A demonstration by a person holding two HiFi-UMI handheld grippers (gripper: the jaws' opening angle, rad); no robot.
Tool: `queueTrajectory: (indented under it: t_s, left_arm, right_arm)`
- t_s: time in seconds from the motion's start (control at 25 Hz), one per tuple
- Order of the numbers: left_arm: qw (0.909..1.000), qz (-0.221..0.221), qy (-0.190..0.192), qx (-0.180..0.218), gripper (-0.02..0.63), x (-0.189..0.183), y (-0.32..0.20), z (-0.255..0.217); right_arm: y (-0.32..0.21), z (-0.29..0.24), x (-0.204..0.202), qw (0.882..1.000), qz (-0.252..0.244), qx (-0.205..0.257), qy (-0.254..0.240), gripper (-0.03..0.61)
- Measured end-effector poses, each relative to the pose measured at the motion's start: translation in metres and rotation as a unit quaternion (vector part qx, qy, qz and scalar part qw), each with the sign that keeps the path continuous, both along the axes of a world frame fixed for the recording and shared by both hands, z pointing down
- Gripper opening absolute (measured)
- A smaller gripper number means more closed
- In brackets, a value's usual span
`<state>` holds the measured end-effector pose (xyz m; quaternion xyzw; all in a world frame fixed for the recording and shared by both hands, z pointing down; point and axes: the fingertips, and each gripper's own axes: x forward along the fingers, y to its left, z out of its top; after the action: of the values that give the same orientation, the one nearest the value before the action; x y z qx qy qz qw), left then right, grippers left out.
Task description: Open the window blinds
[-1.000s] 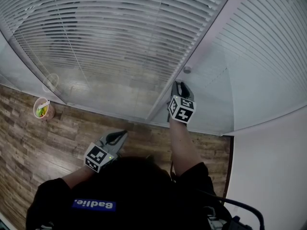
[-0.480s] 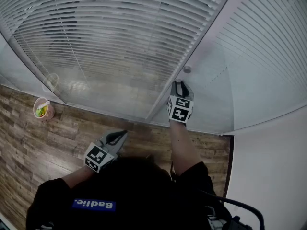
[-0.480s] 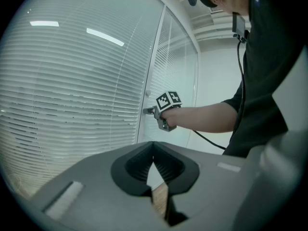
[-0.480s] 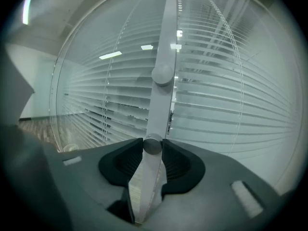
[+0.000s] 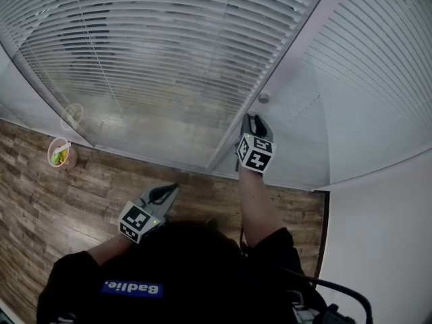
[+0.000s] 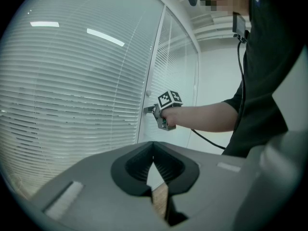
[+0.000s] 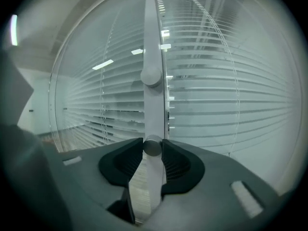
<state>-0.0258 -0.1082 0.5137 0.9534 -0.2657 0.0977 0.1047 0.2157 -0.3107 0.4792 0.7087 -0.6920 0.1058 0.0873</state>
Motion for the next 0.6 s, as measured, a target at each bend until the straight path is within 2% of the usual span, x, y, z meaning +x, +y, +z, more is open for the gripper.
queueTrajectory:
  t_s: [0.2, 0.4, 0.6]
  left_arm:
    - [1.0000, 0.004, -0.001, 0.002, 0.000, 0.0022, 0.0006, -0.0005]
    - [1.0000, 0.004, -0.001, 0.000, 0.000, 0.0020, 0.0012, -0.0002]
    - [1.0000, 0.004, -0.002, 0.000, 0.000, 0.0016, 0.0005, 0.0003]
  right_arm:
    - [-0.0009, 0.0005, -0.0065, 0.992, -0.010, -0.025, 0.121, 0.124]
    - [-0.0006, 0.0007, -0.0092, 0.980, -0.014, -0.039, 0.193, 0.124]
    - [-0.0013, 0.0029, -0.0107, 0.963, -0.019, -0.050, 0.265, 0.124]
